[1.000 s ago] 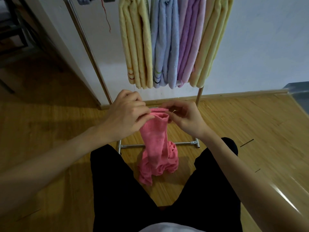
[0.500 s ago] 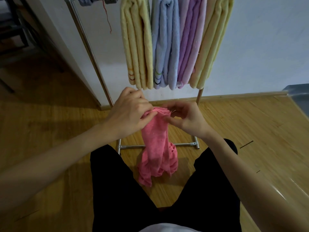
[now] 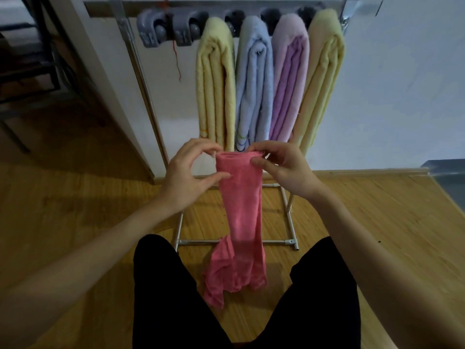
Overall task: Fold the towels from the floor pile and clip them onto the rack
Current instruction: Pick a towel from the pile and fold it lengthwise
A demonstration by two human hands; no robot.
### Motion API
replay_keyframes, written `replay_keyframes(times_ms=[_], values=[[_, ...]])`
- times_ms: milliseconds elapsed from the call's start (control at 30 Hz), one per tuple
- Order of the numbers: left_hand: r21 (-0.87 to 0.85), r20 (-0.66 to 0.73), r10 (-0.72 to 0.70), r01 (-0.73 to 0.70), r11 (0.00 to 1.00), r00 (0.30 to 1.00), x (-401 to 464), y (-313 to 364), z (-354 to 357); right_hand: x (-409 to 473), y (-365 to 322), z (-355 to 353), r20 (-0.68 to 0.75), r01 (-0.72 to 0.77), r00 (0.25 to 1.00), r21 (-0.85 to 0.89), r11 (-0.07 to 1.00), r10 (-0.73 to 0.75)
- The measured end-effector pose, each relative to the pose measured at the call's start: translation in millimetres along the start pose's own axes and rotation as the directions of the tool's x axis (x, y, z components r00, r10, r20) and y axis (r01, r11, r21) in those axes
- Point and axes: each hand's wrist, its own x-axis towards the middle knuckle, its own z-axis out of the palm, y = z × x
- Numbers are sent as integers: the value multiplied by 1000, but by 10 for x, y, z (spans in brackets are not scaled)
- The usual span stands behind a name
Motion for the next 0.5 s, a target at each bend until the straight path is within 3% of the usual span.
replay_keyframes(times_ms=[67,200,267,367,500], values=[[-143,37,-94,99,985,995,141,15,-17,73,-57,-62,-35,-2,999,46,999,3],[-335,263,-258,339,879,930,417,70,-81,179,-142,-202,-75,-4,997,69,998,9],[-386,251,-305,384,839,919,489,75,-68,218,-177,-278,-87,5,996,65,998,1],[-363,167,-281,324,874,945,591,129,-41,260,-213,-374,-97,14,995,5,1000,-13],[-256,52,-56,68,964,997,721,299,-35,313,-237,-469,-131,21,991,-70,997,-30]])
